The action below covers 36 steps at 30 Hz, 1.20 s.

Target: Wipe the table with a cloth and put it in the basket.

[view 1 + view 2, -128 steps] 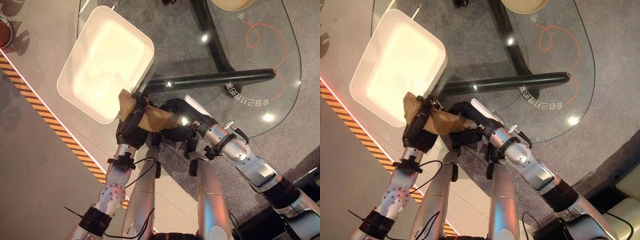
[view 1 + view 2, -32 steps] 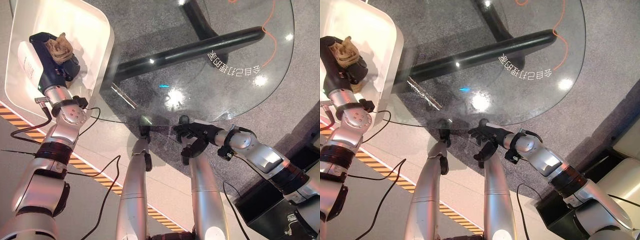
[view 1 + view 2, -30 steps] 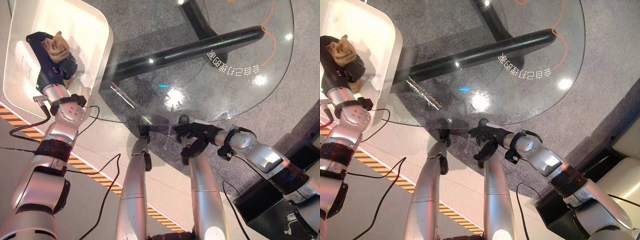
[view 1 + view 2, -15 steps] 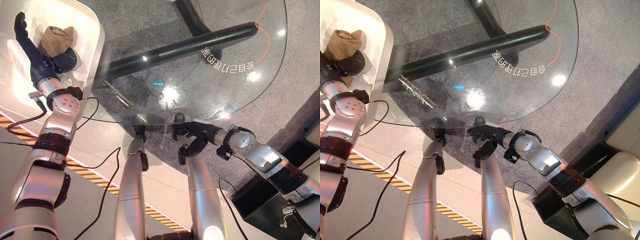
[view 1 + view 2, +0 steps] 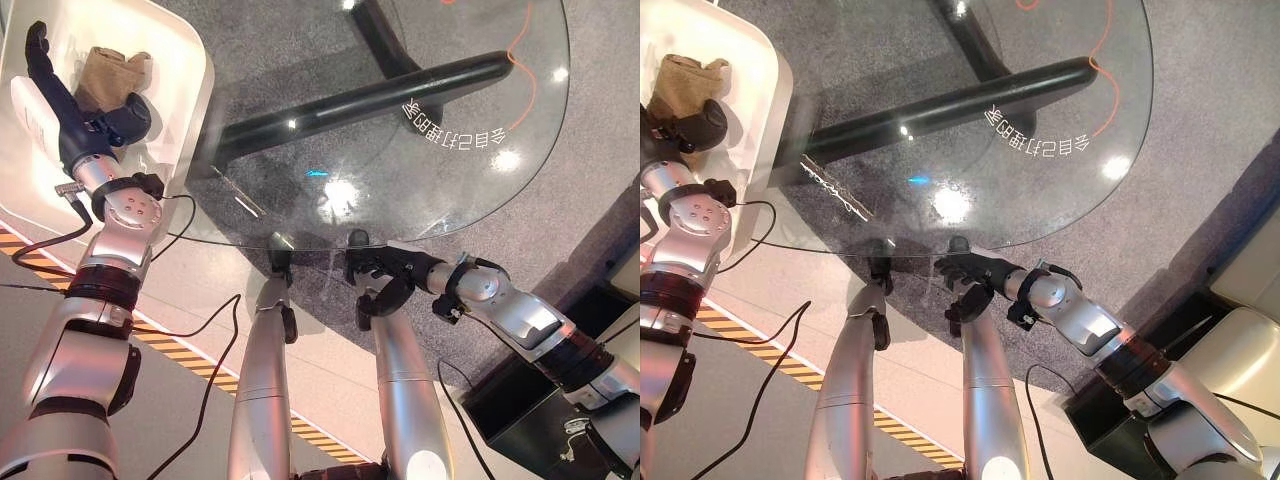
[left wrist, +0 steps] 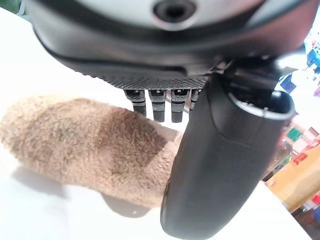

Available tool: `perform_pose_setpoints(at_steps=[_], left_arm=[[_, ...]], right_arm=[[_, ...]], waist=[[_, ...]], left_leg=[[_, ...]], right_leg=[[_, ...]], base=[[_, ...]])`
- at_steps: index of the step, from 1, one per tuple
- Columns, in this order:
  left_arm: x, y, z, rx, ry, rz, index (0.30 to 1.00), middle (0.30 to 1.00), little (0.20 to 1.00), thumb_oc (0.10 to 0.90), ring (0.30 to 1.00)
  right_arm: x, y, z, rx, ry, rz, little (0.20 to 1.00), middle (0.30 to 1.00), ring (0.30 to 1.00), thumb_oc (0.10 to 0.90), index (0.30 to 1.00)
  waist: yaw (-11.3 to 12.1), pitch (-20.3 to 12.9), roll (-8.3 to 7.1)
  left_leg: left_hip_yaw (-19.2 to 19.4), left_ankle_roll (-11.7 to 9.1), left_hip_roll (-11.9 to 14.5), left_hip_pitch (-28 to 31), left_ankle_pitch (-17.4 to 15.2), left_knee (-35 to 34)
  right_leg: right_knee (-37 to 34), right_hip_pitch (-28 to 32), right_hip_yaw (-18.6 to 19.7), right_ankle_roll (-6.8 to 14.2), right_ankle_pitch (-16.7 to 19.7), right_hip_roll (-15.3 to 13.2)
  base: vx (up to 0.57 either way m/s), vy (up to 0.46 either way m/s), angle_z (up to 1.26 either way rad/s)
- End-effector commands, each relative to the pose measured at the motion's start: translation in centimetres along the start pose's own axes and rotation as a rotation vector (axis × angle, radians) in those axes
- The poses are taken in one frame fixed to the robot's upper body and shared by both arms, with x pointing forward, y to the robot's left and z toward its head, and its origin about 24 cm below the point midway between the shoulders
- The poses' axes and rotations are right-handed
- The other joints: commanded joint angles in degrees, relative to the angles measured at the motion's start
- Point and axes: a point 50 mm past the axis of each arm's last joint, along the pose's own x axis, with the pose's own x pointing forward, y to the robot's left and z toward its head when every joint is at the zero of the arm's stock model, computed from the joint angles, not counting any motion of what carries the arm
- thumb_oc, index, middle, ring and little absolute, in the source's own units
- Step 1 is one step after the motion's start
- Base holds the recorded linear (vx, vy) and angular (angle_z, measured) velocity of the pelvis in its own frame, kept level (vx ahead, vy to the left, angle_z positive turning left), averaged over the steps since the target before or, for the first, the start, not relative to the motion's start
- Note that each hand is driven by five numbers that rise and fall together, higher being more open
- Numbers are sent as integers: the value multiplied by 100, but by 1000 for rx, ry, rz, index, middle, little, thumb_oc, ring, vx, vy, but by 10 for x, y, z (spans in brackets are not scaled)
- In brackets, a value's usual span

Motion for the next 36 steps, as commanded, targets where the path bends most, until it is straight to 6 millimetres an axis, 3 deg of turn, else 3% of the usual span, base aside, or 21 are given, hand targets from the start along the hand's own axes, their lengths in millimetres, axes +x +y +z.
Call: perform_pose_setpoints(at_steps=[1,6,18,23,24,26,29,33,34,36], left_arm=[[27,48,33,-46,-232,201,900,900,900,800,900],[19,48,24,-67,-229,119,900,900,900,800,900],[-61,27,-50,-139,30,-256,900,900,900,800,900],[-116,22,-94,-169,262,-402,900,900,900,800,900],[-140,21,-108,-171,338,-444,900,900,900,800,900],[-166,22,-122,-178,425,-492,900,900,900,800,900],[-222,27,-147,-167,618,-601,900,900,900,800,900],[-267,34,-165,-150,793,-676,900,900,900,800,900],[-267,34,-165,-150,793,-676,900,900,900,800,900],[-301,39,-174,-116,914,-742,900,900,900,800,900]], right_arm=[[-2,25,10,61,-136,51,900,900,900,800,900],[-4,30,8,59,-149,39,900,900,900,800,900],[-6,43,-25,138,-132,-10,900,900,900,800,900],[-7,54,-58,235,-63,-32,900,900,900,800,900],[-8,63,-73,259,-20,-49,900,900,900,800,900],[-11,71,-88,299,22,-58,900,900,900,800,900],[-16,93,-118,438,119,-102,900,900,900,800,900],[-19,122,-142,599,215,-134,900,900,900,800,900],[-19,122,-142,599,215,-134,900,900,900,800,900],[-24,144,-159,711,300,-153,900,900,900,800,900]], waist=[[182,-140,-40],[243,-140,-7],[512,-140,-63],[613,-265,-38],[634,-404,-12],[654,-572,29],[673,-971,85],[651,-1333,80],[651,-1331,80],[632,-1617,74]], left_leg=[[215,92,-433,497,-520,12],[187,112,-490,809,-527,-105],[-63,24,-502,2500,-345,-899],[-202,-37,-456,3387,-240,-1365],[-244,-36,-460,3591,-229,-1521],[-282,-40,-446,3755,-191,-1687],[-354,-58,-422,4247,-196,-2019],[-358,-53,-387,4618,-251,-2098],[-358,-53,-387,4620,-250,-2098],[-331,-38,-353,4866,-295,-2142]], right_leg=[[-735,466,168,233,213,337],[-808,773,106,232,178,324],[-1394,2535,-133,220,62,326],[-1768,3512,-230,252,37,263],[-1906,3747,-252,270,31,230],[-2052,3936,-268,284,57,205],[-2441,4525,-332,292,78,173],[-2659,4946,-408,282,129,153],[-2660,4948,-408,282,129,153],[-2826,5238,-429,282,191,158]], base=[[-44,-67,3],[-56,-72,3],[-89,-129,4],[-60,-120,5],[-33,-114,-2],[2,-79,-1],[42,-98,1],[32,-84,13],[67,-72,11],[77,-80,3]])
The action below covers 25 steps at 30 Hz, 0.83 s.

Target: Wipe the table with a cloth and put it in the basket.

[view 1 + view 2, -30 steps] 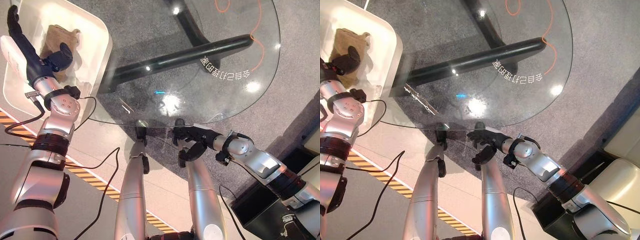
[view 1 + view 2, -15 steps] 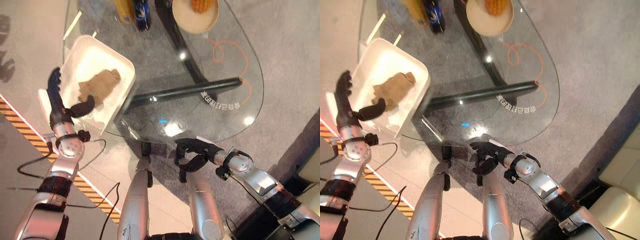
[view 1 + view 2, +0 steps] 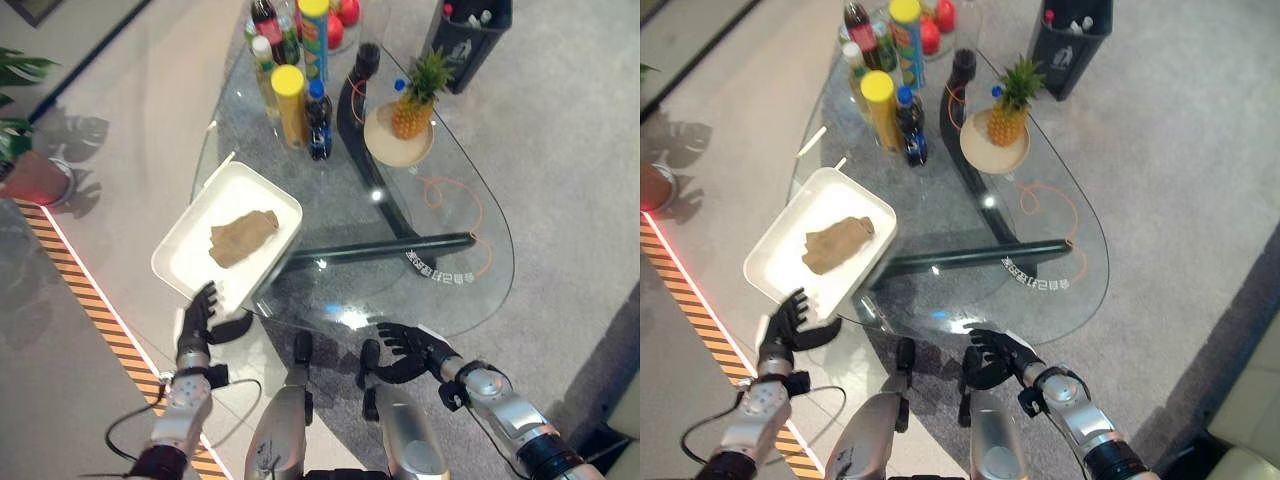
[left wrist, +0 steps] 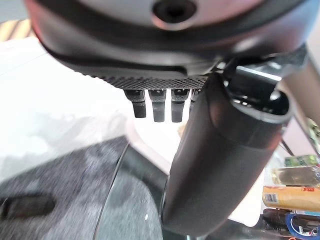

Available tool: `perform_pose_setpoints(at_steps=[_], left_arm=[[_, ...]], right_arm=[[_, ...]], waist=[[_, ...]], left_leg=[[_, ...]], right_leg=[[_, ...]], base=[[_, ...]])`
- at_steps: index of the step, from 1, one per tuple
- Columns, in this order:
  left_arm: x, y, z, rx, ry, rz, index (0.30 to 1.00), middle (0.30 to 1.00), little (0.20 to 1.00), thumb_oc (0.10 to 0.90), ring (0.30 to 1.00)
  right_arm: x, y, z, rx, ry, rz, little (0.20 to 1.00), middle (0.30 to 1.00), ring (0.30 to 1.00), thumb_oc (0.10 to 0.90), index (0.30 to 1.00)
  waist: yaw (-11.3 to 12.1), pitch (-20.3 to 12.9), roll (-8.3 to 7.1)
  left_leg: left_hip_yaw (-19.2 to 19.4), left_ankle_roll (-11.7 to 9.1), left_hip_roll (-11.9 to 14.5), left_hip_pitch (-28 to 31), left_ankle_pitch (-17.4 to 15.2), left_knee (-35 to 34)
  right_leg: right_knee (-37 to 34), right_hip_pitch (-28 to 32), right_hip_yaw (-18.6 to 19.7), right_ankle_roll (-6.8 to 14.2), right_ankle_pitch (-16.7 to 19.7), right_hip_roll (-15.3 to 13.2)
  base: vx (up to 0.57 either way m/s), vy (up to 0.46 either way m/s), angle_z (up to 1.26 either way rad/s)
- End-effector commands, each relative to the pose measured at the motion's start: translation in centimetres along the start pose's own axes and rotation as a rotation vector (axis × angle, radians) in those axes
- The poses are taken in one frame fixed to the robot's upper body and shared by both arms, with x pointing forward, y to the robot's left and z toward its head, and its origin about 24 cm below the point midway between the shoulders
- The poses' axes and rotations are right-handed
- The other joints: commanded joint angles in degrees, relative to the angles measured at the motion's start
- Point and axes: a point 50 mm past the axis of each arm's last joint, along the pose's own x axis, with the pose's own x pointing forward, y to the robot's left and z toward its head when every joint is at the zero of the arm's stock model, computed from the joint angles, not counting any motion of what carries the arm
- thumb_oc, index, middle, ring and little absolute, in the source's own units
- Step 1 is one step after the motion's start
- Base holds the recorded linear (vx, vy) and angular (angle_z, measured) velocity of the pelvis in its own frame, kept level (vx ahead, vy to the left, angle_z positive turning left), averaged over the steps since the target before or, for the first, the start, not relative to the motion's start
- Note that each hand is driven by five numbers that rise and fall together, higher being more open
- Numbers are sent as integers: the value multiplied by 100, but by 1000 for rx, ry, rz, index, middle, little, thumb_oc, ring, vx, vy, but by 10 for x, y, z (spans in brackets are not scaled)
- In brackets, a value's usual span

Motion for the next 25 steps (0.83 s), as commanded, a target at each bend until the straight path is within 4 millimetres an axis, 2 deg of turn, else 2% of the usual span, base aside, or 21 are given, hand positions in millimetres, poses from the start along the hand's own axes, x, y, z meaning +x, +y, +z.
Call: perform_pose_setpoints(at_steps=[1,5,8,9,14,19,25], left_arm=[[-5,8,-16,25,54,-11,900,900,900,800,900],[-24,-3,-62,69,240,-36,900,900,900,800,900],[-32,-3,-83,78,334,-30,900,900,900,800,900],[-33,-3,-86,82,351,-31,900,900,900,800,900],[-47,-2,-113,122,481,-45,900,900,900,800,900],[-57,-2,-128,124,559,-57,900,900,900,800,900],[-57,-1,-130,124,581,-76,900,900,900,800,900]], right_arm=[[-6,17,-28,156,29,-19,900,900,900,800,900],[-8,31,-72,272,194,-60,900,900,900,800,900],[-10,35,-97,322,285,-85,900,900,900,800,900],[-11,36,-100,333,299,-90,900,900,900,800,900],[-22,50,-137,453,461,-89,900,900,900,800,900],[-30,58,-153,515,529,-82,900,900,900,800,900],[-35,61,-162,582,571,-91,900,900,900,800,900]], waist=[[-85,-976,-267],[-141,-1363,-265],[-148,-1485,-259],[-146,-1498,-259],[-167,-1673,-263],[-183,-1751,-247],[-216,-1809,-221]], left_leg=[[-33,32,-451,284,-642,329],[3,66,-362,748,-709,152],[34,71,-315,971,-717,2],[41,71,-309,994,-718,-14],[135,72,-236,1211,-748,-157],[241,71,-177,1289,-778,-187],[304,79,-129,1311,-812,-189]], right_leg=[[-217,453,47,126,-34,40],[-415,882,129,134,-20,116],[-533,1076,150,153,-8,142],[-546,1097,152,155,-8,144],[-710,1291,202,178,18,172],[-808,1339,225,207,68,151],[-808,1363,206,206,55,149]], base=[[80,-76,1],[89,-72,-2],[52,-41,-6],[51,-35,-10],[44,-29,-9],[27,-21,-13],[8,-6,-1]])
